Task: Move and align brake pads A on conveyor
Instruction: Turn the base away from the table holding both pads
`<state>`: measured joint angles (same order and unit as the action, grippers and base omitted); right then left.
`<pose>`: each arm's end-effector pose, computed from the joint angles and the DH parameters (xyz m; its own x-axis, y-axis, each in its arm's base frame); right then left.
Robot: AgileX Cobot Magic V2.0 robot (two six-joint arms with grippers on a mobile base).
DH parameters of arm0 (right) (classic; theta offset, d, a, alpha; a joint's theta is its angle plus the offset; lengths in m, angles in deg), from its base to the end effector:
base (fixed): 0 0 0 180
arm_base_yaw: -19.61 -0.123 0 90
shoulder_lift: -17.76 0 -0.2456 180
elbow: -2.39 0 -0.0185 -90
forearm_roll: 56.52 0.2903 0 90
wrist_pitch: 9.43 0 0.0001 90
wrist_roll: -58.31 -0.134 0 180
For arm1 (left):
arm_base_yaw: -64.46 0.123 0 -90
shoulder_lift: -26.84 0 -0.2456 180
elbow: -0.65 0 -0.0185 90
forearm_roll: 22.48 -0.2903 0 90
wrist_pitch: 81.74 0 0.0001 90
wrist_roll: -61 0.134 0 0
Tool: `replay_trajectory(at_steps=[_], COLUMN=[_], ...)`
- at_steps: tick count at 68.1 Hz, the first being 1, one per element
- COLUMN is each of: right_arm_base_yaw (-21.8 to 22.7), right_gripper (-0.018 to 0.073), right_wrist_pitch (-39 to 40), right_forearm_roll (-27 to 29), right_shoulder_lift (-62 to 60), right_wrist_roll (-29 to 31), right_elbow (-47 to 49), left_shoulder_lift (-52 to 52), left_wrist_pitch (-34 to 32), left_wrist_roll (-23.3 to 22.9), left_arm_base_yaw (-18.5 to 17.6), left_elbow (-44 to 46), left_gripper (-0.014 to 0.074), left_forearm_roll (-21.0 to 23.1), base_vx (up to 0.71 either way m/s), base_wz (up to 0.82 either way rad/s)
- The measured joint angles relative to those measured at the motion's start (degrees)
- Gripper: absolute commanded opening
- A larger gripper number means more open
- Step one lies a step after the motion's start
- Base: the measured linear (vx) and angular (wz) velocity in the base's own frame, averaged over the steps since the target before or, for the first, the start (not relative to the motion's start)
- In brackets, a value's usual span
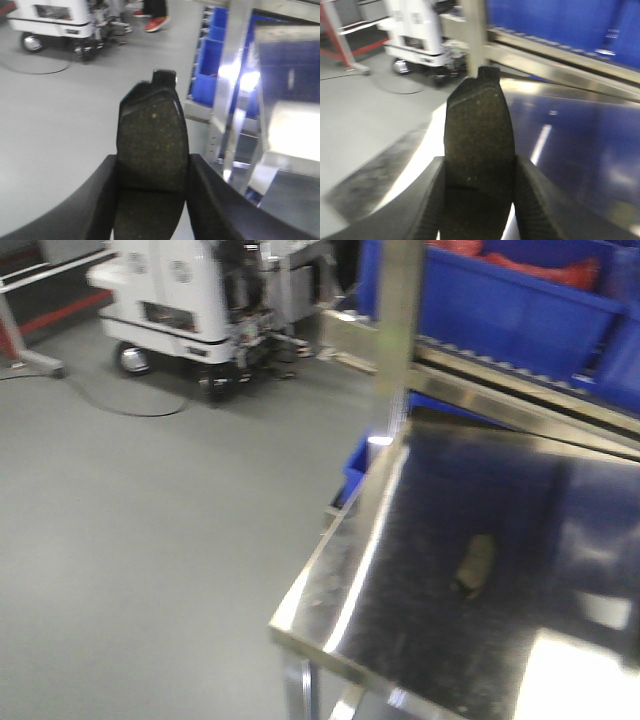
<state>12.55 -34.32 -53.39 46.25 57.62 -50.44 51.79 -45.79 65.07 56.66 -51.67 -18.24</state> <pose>0.1951 0.0273 0.2648 -0.2849 0.0267 -0.9582 -0.1275 0.9897 0.0655 0.1770 -0.0301 0.2559 -0.3875 0.0643 -0.9196 0.1794 0.9837 -0.0069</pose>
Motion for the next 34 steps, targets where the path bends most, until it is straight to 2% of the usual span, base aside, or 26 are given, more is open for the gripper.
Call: replay_trajectory(at_steps=[34], right_arm_base_yaw=[0.0], right_gripper=[-0.0007], right_wrist_pitch=[0.0], right_forearm_roll=[0.0], right_shoulder_lift=[0.0], right_wrist_roll=[0.0], right_elbow=[0.0], left_shoulder_lift=[0.0], left_wrist_pitch=[0.1], left_wrist_roll=[0.0], left_arm_base_yaw=[0.0], left_elbow=[0.0], left_gripper=[-0.0006], left_forearm_roll=[0.0], base_vx=[-0.18], base_wz=[0.7])
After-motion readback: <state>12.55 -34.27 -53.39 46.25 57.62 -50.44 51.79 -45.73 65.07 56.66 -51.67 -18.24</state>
